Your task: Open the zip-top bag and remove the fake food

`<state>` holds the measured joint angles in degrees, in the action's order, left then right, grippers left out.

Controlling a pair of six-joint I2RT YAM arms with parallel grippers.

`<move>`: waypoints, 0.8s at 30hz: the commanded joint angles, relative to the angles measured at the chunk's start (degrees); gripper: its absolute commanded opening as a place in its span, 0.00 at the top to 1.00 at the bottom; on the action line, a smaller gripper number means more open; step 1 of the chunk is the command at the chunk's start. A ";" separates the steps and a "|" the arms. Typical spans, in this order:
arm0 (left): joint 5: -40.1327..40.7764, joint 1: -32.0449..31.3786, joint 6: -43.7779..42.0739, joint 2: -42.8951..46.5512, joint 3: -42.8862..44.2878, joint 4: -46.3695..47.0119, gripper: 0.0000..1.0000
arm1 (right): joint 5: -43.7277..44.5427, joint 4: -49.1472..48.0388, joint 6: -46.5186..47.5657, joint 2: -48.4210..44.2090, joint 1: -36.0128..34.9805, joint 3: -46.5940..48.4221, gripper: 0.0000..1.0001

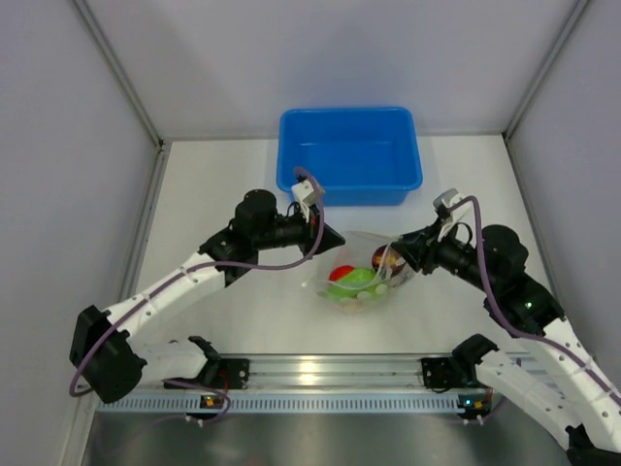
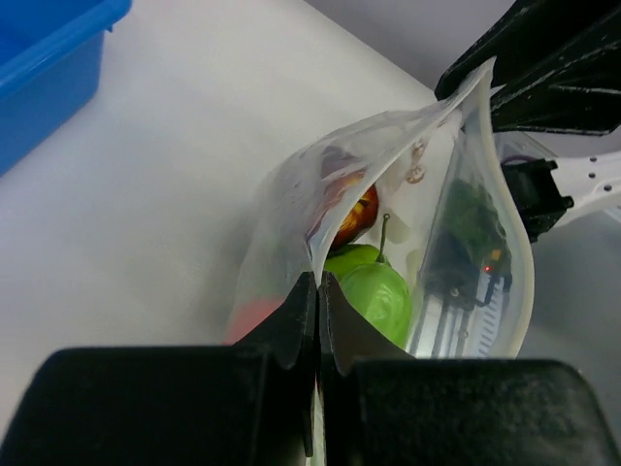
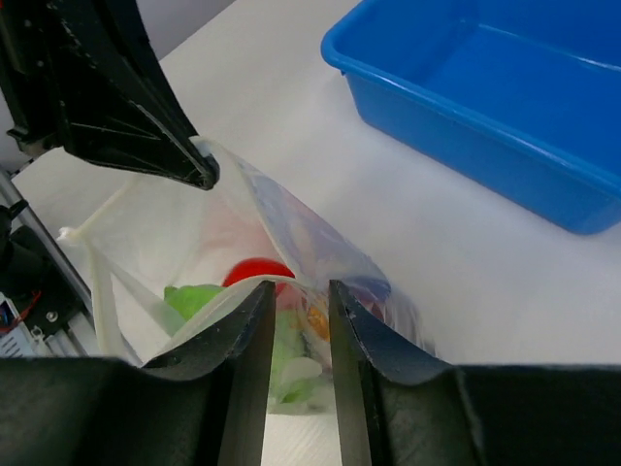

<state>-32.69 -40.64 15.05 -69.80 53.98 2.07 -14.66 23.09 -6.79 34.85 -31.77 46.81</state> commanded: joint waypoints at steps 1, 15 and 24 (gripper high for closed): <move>8.05 -0.23 5.25 5.28 0.43 -1.44 1.00 | 2.09 -5.68 -5.24 2.23 -0.57 2.85 0.70; 40.85 -0.40 22.46 11.61 6.59 -24.30 1.00 | -0.90 -14.12 -36.27 15.06 -2.50 3.47 0.46; 56.05 -5.93 37.33 18.91 -5.63 -14.38 1.00 | 7.00 -21.07 -41.46 24.63 -14.27 4.87 0.51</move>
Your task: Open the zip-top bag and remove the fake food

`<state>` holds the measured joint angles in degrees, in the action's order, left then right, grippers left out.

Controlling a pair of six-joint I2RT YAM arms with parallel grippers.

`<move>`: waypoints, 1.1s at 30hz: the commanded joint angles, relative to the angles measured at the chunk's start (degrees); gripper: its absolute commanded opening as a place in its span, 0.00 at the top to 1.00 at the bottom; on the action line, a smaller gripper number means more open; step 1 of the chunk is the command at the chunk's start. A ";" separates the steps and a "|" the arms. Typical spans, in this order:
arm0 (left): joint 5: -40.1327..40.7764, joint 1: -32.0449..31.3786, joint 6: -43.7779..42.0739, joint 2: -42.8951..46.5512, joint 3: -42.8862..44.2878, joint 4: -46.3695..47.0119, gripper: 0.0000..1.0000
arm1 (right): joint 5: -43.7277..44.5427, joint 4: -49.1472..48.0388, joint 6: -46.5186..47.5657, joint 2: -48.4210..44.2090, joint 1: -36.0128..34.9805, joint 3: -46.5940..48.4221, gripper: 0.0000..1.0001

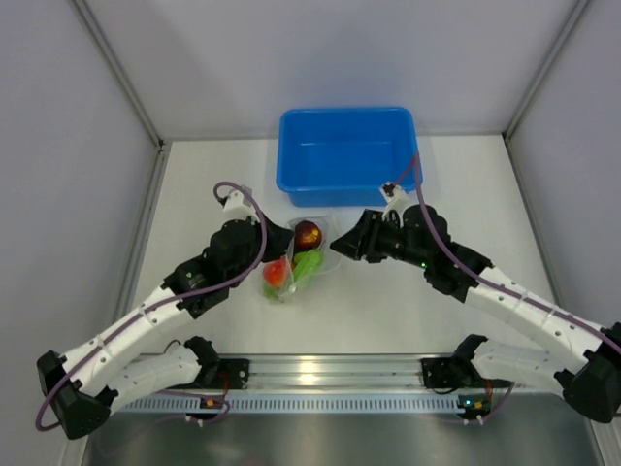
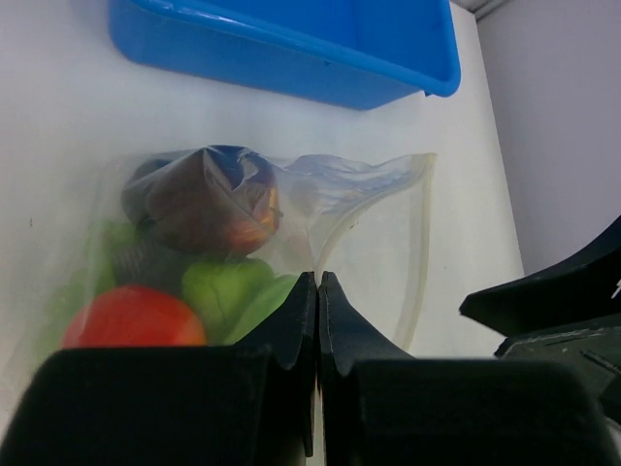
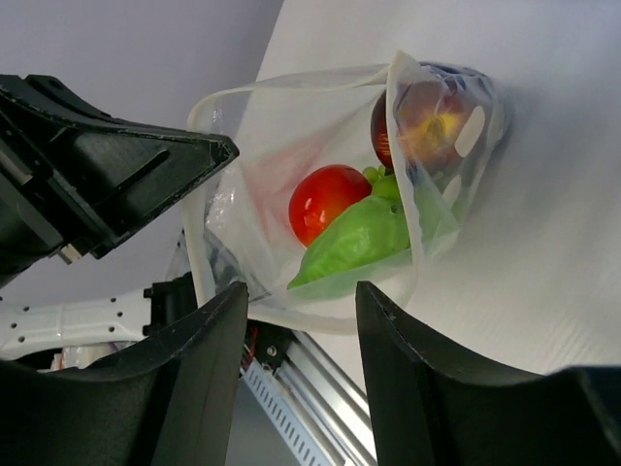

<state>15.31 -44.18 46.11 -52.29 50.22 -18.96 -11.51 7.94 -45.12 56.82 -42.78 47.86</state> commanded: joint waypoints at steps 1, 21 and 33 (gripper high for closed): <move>11.72 -3.62 6.71 1.32 -2.22 7.35 1.00 | 4.56 -6.01 -3.30 3.55 -3.88 4.17 0.51; 35.74 -21.29 17.26 -4.04 -6.97 16.32 1.00 | 24.25 -0.82 -17.10 12.09 -13.29 -0.56 0.47; 39.44 -25.07 20.69 -7.56 -7.68 16.41 1.00 | 19.60 -2.76 -20.62 19.55 -13.29 -2.07 0.38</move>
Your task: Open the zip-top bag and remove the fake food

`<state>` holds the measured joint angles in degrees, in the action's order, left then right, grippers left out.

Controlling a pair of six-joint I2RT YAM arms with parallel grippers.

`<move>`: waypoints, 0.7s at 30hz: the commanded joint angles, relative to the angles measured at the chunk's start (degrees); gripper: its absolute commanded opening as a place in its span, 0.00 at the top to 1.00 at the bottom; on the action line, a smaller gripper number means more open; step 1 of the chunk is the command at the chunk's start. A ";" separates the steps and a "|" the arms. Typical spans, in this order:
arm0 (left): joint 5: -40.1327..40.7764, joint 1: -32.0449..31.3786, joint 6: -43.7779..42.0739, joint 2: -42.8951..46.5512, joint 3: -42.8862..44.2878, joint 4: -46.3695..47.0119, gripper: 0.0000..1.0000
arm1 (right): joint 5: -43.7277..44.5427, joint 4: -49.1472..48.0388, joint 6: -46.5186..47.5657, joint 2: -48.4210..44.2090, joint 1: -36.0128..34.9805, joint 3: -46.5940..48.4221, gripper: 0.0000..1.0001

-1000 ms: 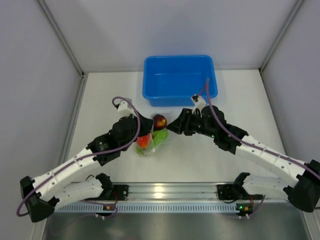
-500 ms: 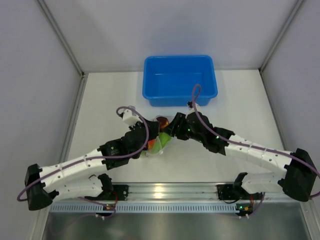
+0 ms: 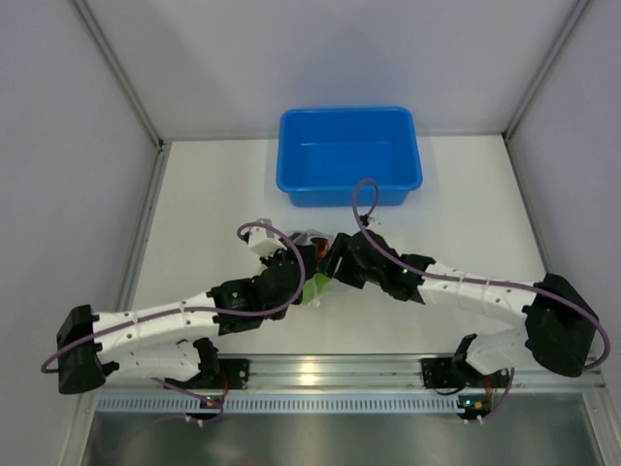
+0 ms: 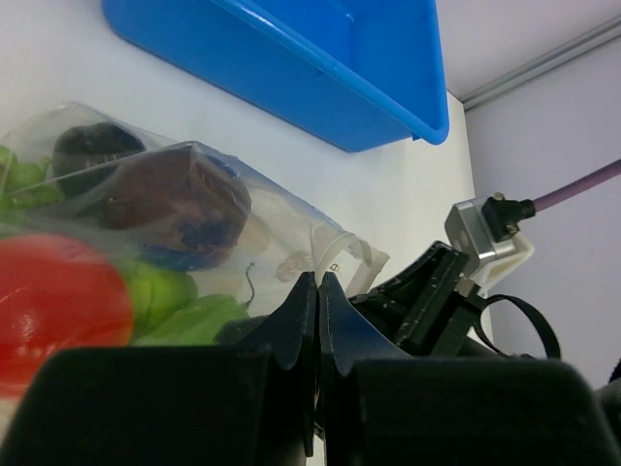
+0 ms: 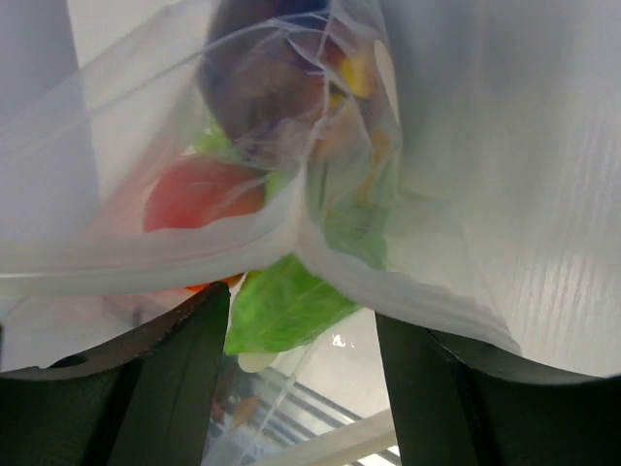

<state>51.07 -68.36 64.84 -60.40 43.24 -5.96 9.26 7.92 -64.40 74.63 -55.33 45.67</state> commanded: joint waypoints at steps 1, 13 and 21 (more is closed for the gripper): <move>3.86 -1.07 1.87 0.46 -0.70 3.41 1.00 | -1.61 -2.65 -1.43 2.18 -0.74 0.29 0.37; 5.36 -2.57 4.16 1.43 -2.20 3.76 1.00 | -8.91 -12.22 -1.87 10.00 -0.66 -1.37 0.35; 5.79 -3.01 3.37 4.24 -4.13 3.67 1.00 | -10.14 -17.33 1.20 10.98 -0.48 -0.85 0.71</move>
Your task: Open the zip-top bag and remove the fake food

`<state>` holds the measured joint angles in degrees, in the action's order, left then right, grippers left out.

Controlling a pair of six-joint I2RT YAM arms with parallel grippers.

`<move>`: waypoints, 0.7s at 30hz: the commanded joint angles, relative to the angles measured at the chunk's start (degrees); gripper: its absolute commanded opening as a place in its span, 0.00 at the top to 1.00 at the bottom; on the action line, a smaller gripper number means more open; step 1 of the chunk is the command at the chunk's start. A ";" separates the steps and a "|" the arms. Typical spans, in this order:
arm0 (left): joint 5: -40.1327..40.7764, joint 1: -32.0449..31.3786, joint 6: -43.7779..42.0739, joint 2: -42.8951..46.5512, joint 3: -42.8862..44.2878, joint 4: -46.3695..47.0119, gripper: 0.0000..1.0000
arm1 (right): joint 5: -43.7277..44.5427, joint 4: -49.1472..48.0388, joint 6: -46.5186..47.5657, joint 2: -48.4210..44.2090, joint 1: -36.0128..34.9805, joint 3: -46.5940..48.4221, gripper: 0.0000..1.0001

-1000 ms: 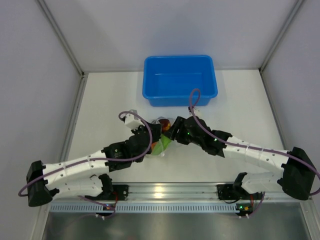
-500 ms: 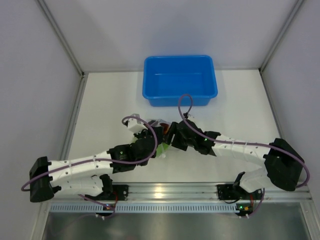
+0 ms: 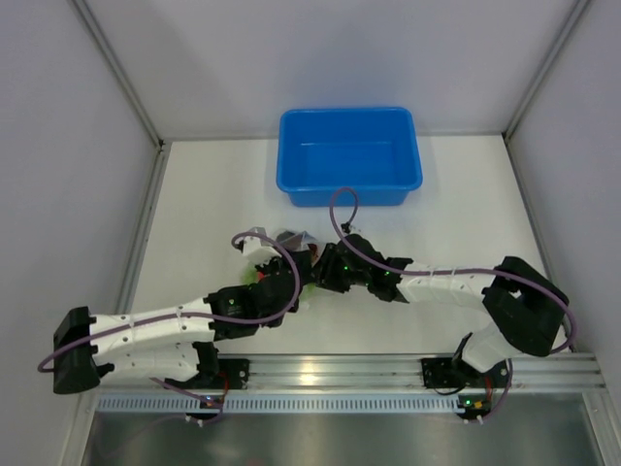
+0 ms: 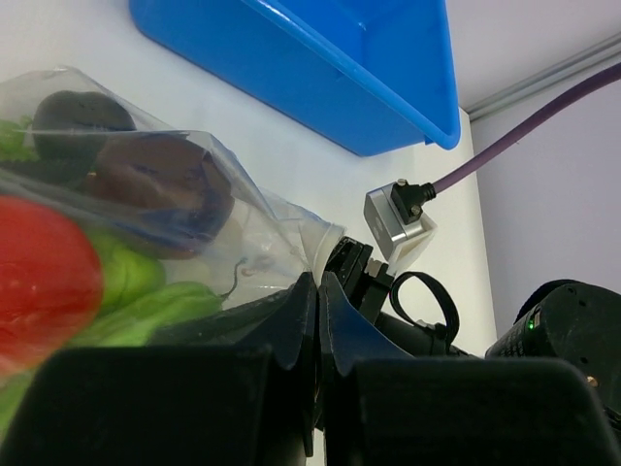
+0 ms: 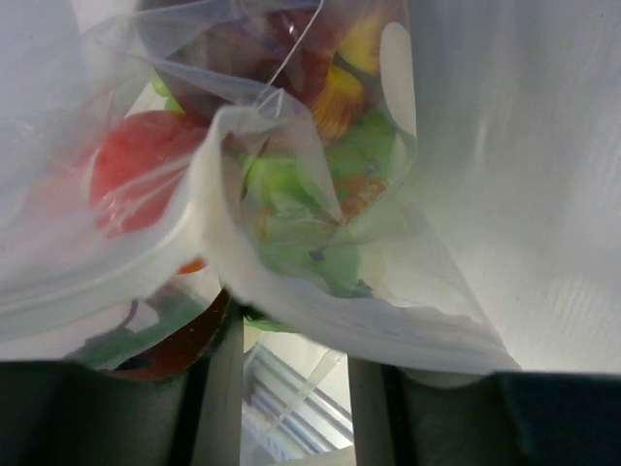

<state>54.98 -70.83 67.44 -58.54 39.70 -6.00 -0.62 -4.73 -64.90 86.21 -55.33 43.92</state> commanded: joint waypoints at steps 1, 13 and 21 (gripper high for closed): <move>2.15 -0.54 0.42 2.64 -1.03 3.71 1.00 | 0.27 -4.06 2.41 -0.96 -0.48 1.08 0.72; 7.95 -0.36 -3.80 5.28 -3.41 2.66 1.00 | 12.30 12.27 13.21 -15.63 -0.39 3.98 0.76; 6.72 1.13 -4.95 4.49 -0.42 -1.38 1.00 | 17.76 20.19 20.77 -24.60 1.62 8.71 0.77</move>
<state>60.47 -70.17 63.75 -54.50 36.80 -6.87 12.78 11.29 -49.30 64.05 -54.94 47.72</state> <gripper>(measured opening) 0.021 0.405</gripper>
